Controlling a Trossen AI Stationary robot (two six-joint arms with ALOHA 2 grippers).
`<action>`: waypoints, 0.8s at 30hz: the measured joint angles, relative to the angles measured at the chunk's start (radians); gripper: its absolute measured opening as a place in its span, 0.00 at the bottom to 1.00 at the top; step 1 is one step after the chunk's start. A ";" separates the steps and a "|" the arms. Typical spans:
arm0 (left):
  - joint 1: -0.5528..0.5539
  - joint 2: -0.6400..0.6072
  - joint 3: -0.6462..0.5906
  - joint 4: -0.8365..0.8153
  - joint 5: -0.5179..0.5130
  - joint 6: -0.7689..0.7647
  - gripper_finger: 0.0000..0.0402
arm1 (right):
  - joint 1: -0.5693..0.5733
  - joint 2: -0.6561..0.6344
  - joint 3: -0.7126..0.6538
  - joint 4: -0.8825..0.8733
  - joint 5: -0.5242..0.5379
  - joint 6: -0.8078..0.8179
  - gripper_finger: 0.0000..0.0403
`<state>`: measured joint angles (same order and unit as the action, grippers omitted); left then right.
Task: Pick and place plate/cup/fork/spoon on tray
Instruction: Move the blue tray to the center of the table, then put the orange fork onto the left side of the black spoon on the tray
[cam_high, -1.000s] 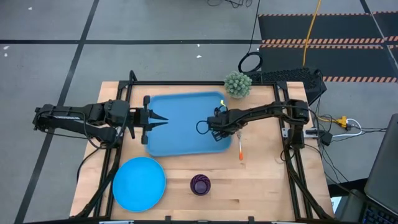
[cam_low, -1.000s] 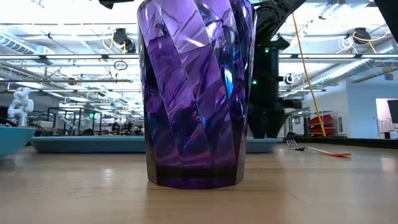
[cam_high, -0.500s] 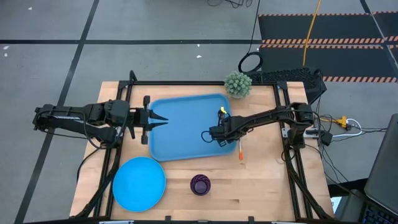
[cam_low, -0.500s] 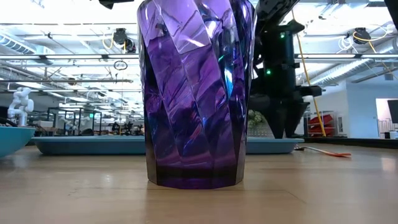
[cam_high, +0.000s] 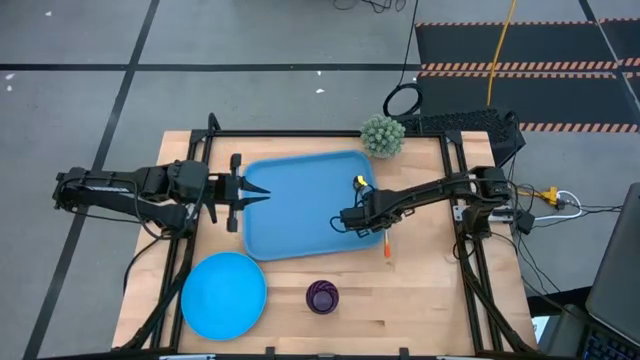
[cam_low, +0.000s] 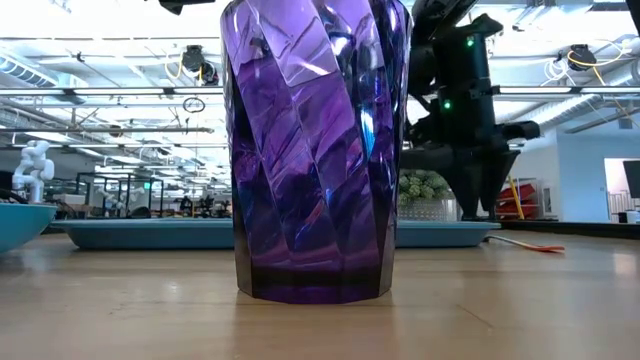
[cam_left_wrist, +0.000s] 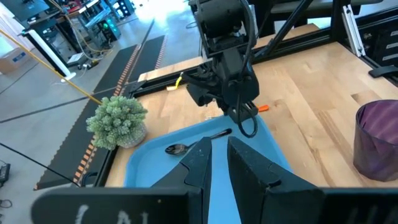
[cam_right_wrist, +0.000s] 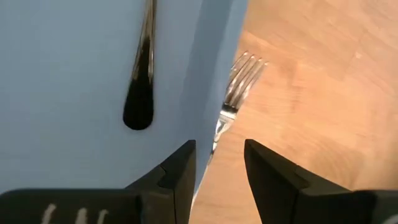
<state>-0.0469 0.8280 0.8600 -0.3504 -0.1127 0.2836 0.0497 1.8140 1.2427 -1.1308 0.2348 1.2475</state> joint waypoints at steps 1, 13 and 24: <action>0.000 0.000 0.000 0.000 0.000 0.000 0.14 | 0.005 -0.013 0.000 0.004 0.002 0.009 0.32; 0.001 0.000 0.000 -0.007 0.001 -0.005 0.14 | 0.059 -0.060 -0.056 -0.057 0.027 0.128 0.32; 0.001 0.000 0.000 -0.004 0.001 -0.005 0.14 | 0.064 -0.186 -0.380 0.328 -0.046 0.207 0.32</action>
<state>-0.0463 0.8284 0.8600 -0.3546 -0.1116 0.2790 0.1135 1.6284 0.8627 -0.8026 0.1885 1.4545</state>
